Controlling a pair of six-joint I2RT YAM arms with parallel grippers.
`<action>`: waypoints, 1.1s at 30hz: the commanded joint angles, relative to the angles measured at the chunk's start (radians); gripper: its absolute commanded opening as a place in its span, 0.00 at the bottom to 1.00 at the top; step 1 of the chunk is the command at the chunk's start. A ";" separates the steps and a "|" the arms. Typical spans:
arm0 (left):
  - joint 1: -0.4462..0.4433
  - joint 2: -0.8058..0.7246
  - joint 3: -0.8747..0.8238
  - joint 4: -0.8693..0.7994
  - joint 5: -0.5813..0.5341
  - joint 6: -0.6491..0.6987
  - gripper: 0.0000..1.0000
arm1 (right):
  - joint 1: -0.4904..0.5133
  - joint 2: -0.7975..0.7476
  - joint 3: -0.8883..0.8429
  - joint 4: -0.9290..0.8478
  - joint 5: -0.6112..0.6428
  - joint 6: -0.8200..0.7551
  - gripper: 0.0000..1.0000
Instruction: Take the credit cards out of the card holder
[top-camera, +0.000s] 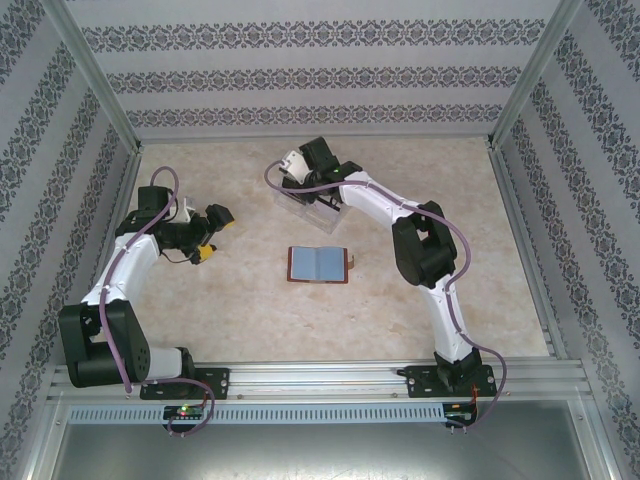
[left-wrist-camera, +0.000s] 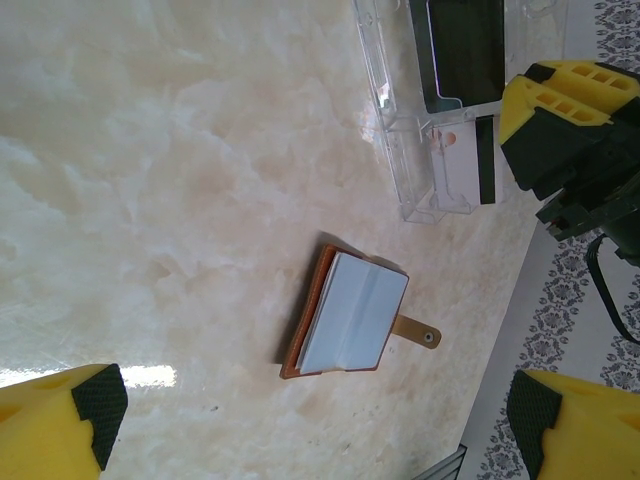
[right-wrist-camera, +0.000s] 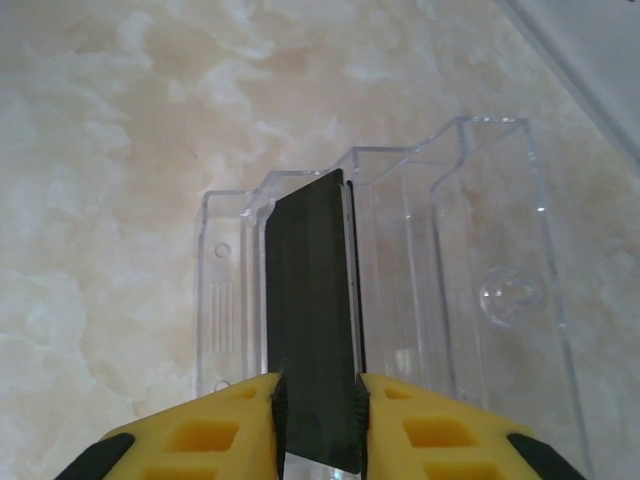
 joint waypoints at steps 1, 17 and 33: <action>0.011 -0.001 -0.012 0.023 0.014 0.011 1.00 | 0.025 -0.059 0.016 -0.017 0.073 0.059 0.31; -0.077 -0.016 -0.013 0.029 -0.007 0.000 0.90 | 0.136 -0.547 -0.582 -0.023 0.080 0.802 0.61; -0.532 0.247 0.080 0.141 -0.206 -0.116 0.42 | 0.139 -0.613 -0.886 0.031 0.074 1.177 0.56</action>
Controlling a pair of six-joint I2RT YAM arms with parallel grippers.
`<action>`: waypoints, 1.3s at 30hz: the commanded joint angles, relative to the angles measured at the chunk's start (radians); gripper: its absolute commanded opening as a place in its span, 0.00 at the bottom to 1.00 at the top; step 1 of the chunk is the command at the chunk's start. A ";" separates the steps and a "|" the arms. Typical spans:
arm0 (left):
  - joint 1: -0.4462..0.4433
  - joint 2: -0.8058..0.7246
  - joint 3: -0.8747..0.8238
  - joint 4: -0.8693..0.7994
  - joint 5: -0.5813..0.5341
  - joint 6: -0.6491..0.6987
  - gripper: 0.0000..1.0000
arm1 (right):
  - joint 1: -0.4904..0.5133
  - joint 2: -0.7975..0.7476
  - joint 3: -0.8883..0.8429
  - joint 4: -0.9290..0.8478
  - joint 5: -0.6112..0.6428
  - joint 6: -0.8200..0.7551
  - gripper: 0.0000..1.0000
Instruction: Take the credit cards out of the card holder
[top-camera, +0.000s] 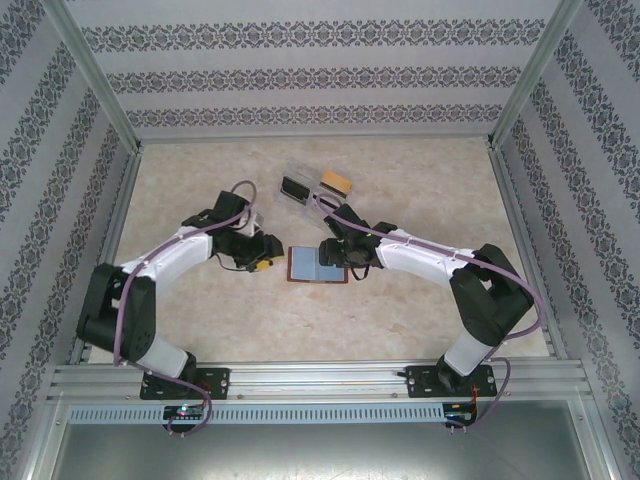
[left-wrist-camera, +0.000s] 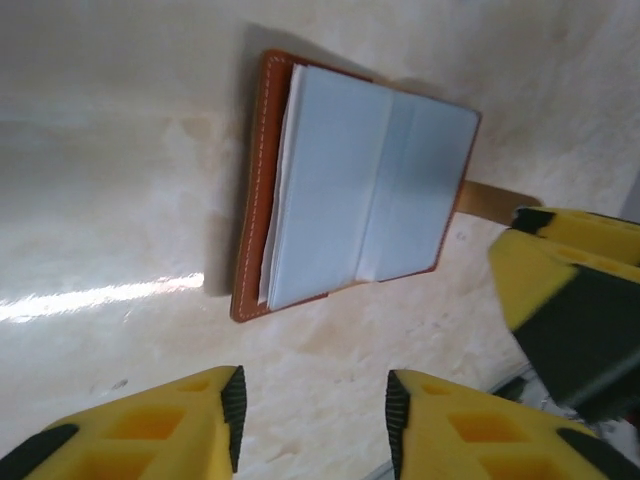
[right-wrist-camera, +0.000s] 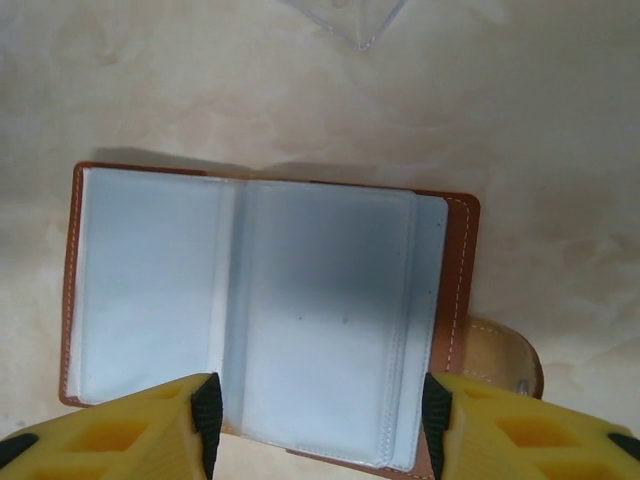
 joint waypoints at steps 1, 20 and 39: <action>-0.060 0.058 0.063 0.053 -0.084 -0.034 0.41 | 0.006 -0.013 -0.026 0.032 0.013 0.095 0.56; -0.136 0.284 0.194 0.002 -0.187 -0.011 0.26 | 0.006 0.078 -0.002 -0.001 0.072 0.128 0.55; -0.150 0.354 0.206 0.006 -0.138 0.000 0.21 | 0.000 0.131 -0.004 0.047 -0.021 0.123 0.44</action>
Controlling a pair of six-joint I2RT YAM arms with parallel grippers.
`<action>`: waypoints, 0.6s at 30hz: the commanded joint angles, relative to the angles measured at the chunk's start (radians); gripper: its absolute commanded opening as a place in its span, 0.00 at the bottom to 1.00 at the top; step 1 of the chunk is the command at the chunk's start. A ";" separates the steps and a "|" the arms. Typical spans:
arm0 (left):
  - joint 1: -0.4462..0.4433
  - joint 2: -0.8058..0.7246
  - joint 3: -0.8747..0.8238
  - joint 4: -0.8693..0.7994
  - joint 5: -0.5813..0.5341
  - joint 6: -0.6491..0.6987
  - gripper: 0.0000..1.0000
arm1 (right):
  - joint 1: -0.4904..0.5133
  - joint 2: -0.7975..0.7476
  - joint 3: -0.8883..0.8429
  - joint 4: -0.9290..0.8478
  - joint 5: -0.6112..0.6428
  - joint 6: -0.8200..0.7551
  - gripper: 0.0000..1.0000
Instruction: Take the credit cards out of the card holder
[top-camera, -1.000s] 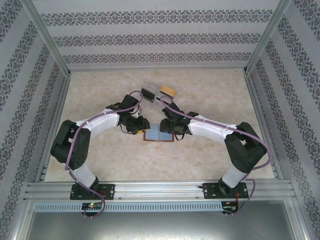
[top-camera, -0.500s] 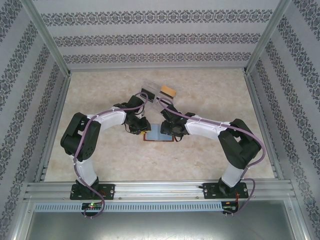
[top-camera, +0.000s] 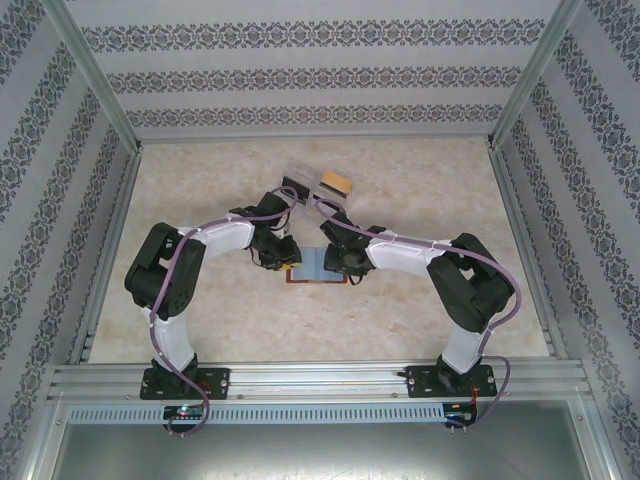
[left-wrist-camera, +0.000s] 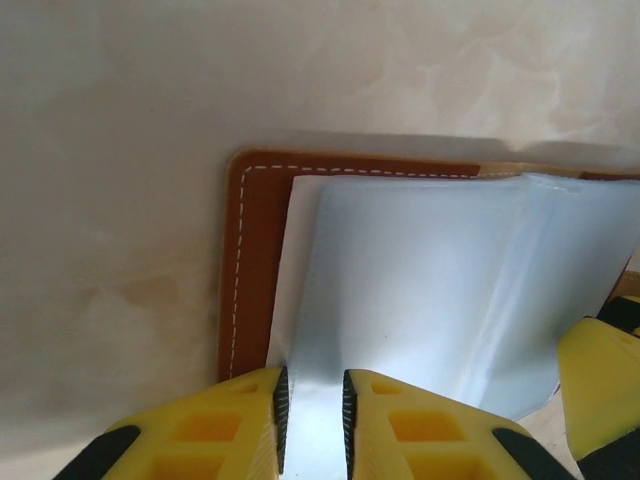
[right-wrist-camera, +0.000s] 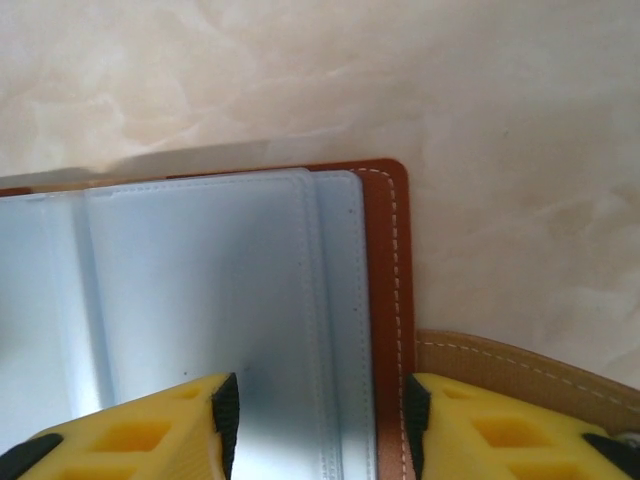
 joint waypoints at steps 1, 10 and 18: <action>-0.024 0.035 0.021 -0.003 0.033 0.017 0.20 | 0.001 0.009 0.007 0.028 -0.061 0.005 0.44; -0.024 0.042 0.015 -0.003 0.030 0.022 0.18 | 0.010 -0.025 0.016 -0.016 0.006 -0.010 0.44; -0.024 0.040 0.014 -0.003 0.030 0.025 0.14 | 0.010 0.008 0.026 0.002 -0.041 -0.014 0.35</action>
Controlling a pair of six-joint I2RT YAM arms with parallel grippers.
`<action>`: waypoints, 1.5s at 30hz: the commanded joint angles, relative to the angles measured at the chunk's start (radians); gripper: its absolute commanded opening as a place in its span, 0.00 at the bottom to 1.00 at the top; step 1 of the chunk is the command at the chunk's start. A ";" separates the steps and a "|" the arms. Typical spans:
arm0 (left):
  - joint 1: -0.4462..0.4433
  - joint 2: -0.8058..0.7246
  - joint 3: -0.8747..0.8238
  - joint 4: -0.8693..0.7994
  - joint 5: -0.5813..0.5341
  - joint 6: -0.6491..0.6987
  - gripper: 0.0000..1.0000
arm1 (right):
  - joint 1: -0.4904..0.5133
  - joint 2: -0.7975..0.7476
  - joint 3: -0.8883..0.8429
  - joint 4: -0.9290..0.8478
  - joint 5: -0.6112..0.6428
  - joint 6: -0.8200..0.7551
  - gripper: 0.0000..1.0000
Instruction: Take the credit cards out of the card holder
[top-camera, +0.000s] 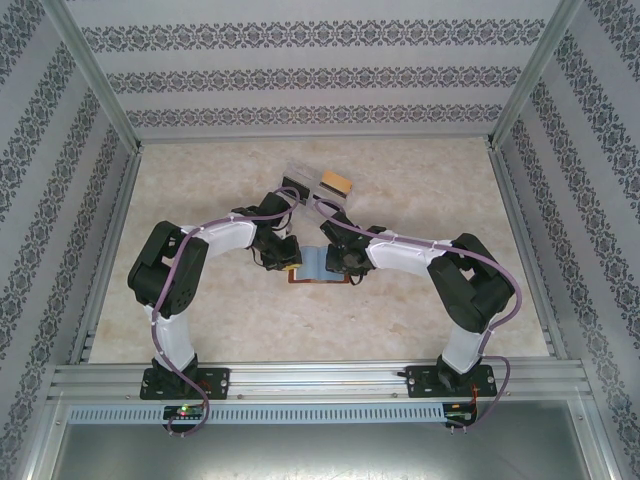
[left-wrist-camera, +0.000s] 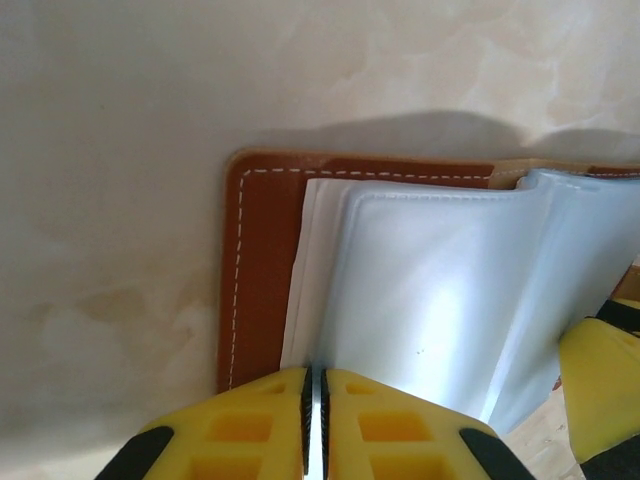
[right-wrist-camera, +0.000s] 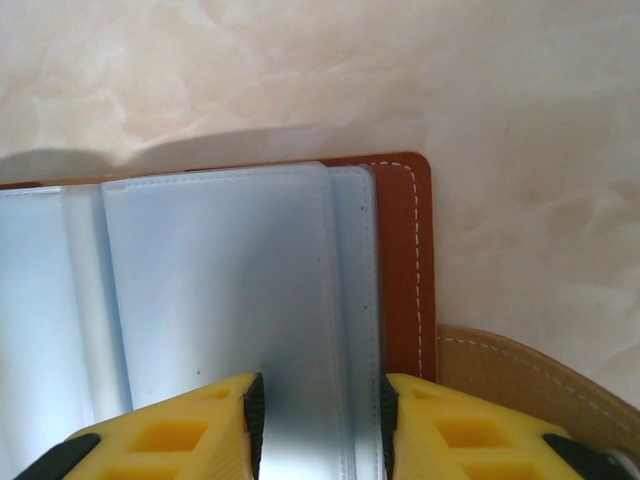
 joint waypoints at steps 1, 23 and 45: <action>-0.021 0.028 0.008 -0.004 0.011 0.023 0.14 | 0.009 0.017 0.029 0.006 -0.038 -0.009 0.35; -0.021 -0.037 0.042 -0.045 0.013 0.039 0.21 | 0.009 -0.092 -0.007 0.094 -0.086 -0.050 0.21; 0.172 -0.554 0.024 -0.197 -0.604 0.112 0.99 | -0.175 -0.717 -0.129 0.021 0.386 -0.397 0.98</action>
